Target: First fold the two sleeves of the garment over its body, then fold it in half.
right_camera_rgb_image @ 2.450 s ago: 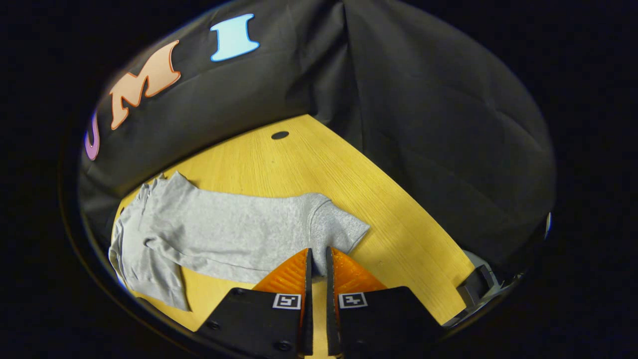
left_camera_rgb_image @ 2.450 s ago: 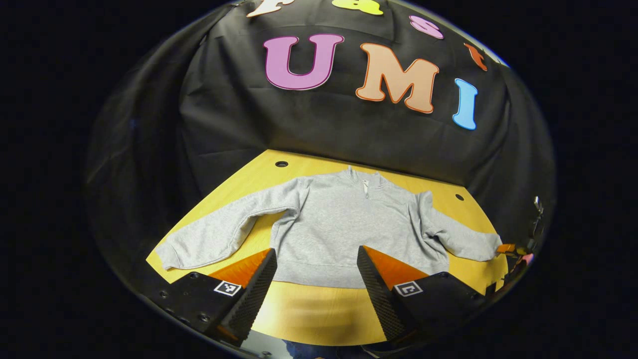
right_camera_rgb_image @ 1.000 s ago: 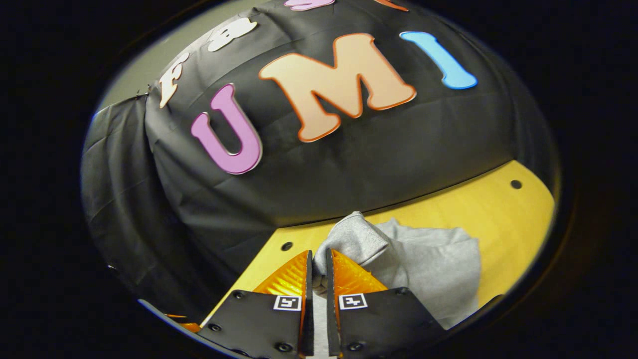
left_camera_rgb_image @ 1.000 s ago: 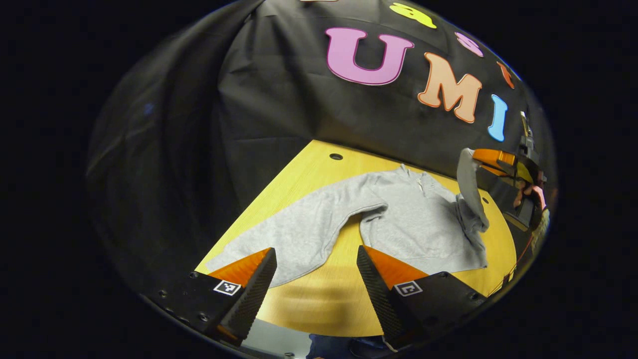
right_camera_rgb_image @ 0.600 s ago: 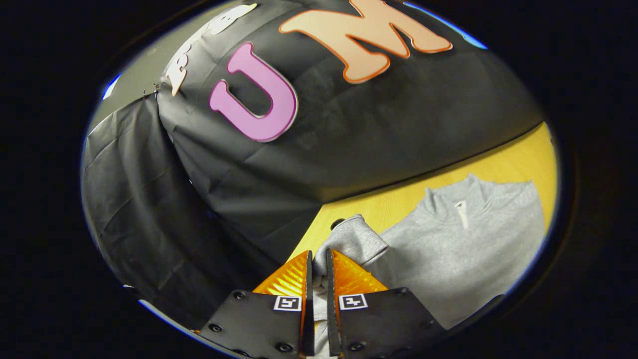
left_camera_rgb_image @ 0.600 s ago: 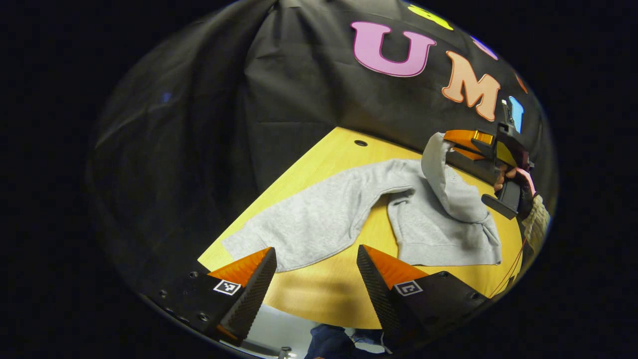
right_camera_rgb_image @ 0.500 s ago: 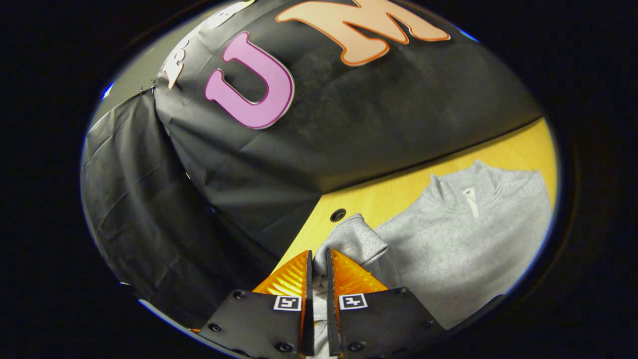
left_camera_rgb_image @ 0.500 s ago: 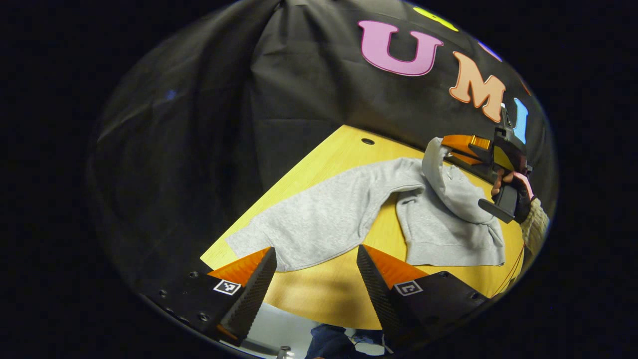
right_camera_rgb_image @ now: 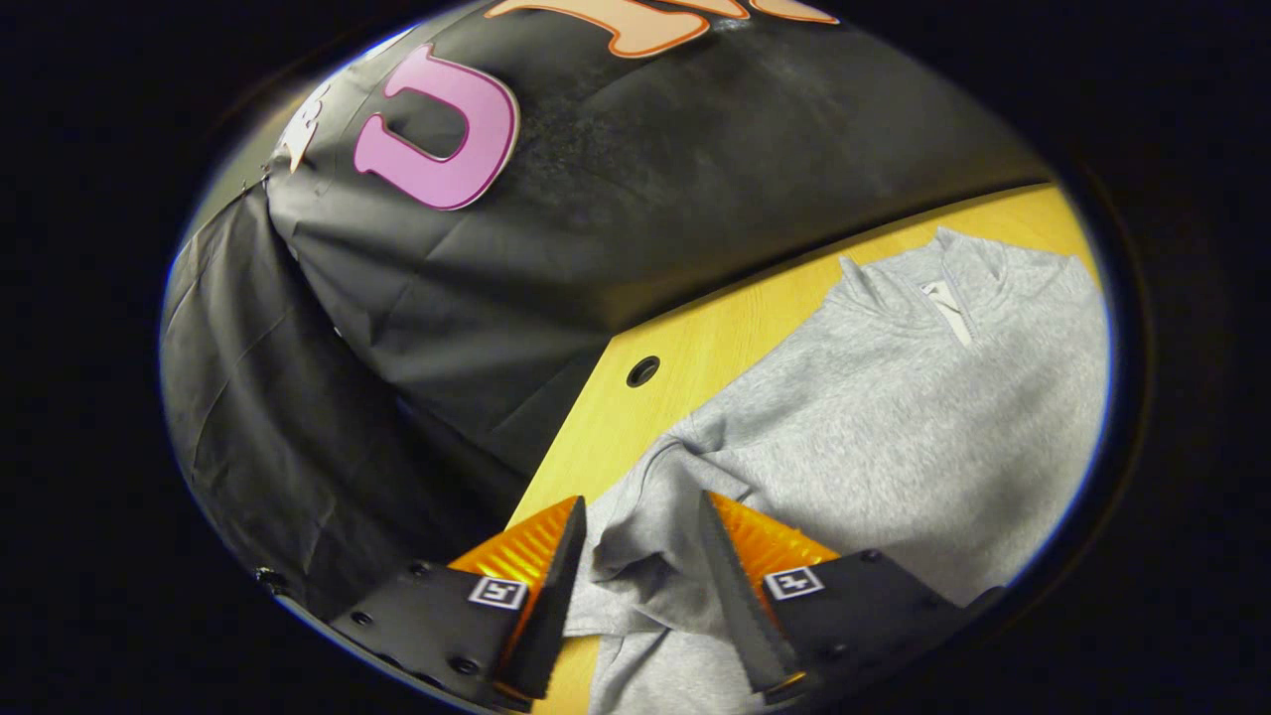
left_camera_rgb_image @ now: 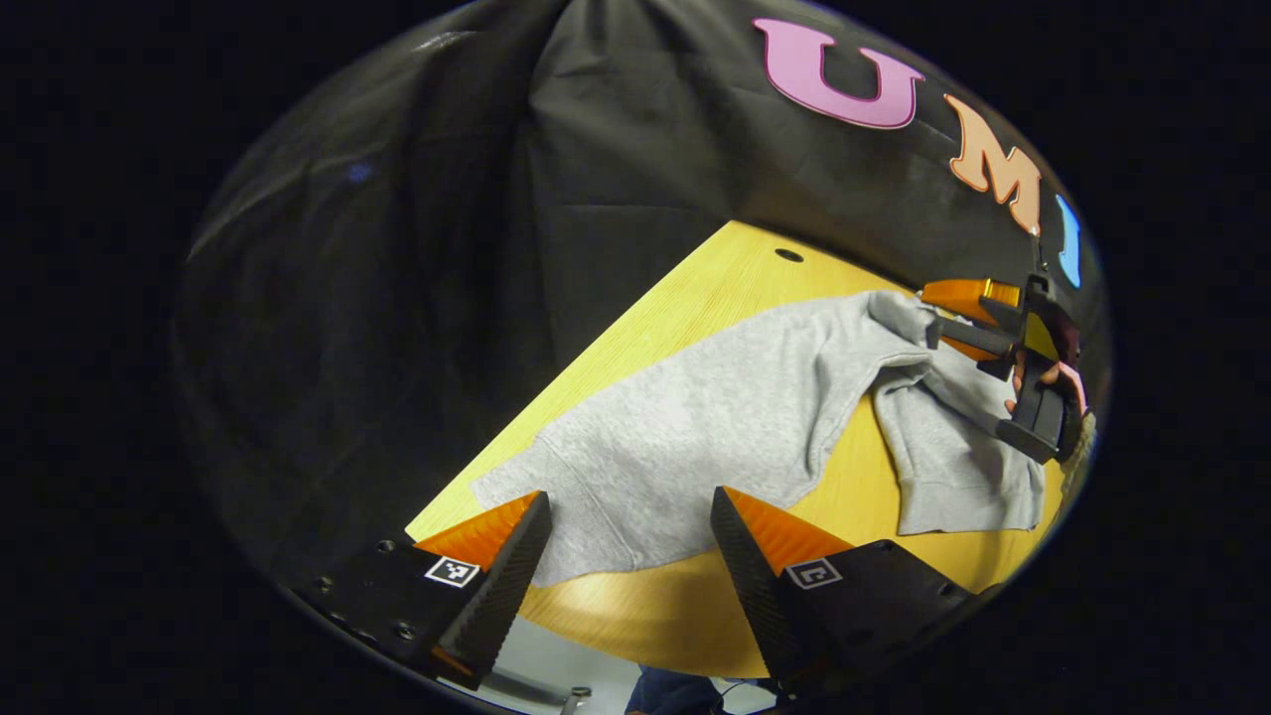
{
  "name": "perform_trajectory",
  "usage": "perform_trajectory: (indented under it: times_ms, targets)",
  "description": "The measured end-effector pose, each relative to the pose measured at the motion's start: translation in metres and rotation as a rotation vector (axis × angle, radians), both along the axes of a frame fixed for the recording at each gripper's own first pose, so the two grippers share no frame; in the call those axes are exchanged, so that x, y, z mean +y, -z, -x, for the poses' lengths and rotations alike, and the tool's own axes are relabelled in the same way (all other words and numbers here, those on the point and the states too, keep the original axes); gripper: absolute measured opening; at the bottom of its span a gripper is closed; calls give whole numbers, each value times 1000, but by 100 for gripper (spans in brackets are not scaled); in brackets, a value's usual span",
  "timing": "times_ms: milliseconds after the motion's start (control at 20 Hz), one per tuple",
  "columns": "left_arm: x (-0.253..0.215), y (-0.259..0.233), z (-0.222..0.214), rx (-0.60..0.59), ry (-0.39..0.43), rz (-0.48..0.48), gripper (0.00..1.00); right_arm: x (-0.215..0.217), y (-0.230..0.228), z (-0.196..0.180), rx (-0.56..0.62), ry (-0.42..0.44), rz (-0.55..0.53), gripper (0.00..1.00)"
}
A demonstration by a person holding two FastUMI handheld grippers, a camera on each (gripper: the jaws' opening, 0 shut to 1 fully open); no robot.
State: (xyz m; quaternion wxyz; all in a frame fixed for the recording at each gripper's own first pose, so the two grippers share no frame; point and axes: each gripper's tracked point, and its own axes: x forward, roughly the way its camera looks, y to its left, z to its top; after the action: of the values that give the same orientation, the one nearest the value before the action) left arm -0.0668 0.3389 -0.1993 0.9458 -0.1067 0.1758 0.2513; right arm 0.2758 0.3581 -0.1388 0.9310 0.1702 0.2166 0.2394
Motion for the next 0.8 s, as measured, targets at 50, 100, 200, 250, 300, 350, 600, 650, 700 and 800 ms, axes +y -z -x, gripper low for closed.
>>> perform_trajectory:
  times_ms: [50,100,200,250,300,350,600,650,700,800]
  targets:
    - [1,5,-2,16,-4,3,95,-3,1,0,-15,1,24,70]
    - [2,7,-4,27,-8,5,95,-6,2,4,-27,0,50,95]
    - [4,13,-5,46,-17,-4,94,-9,0,8,-39,-5,80,98]
    - [4,14,-6,53,-18,-17,94,-9,-2,10,-47,-10,88,98]
    - [4,15,-6,63,-18,-33,95,-11,-6,12,-61,-11,100,98]
    - [4,16,-7,75,-13,-42,94,-14,-13,13,-84,-8,119,98]
    - [5,9,-7,47,-25,-36,83,-43,-47,28,-180,19,197,98]
    - [4,8,-9,44,-18,-39,76,-51,-54,31,-194,26,213,98]
    - [0,9,-15,44,-16,-40,67,-63,-60,35,-208,36,235,98]
    - [-7,10,-25,46,9,-48,46,-85,-75,40,-242,59,279,98]
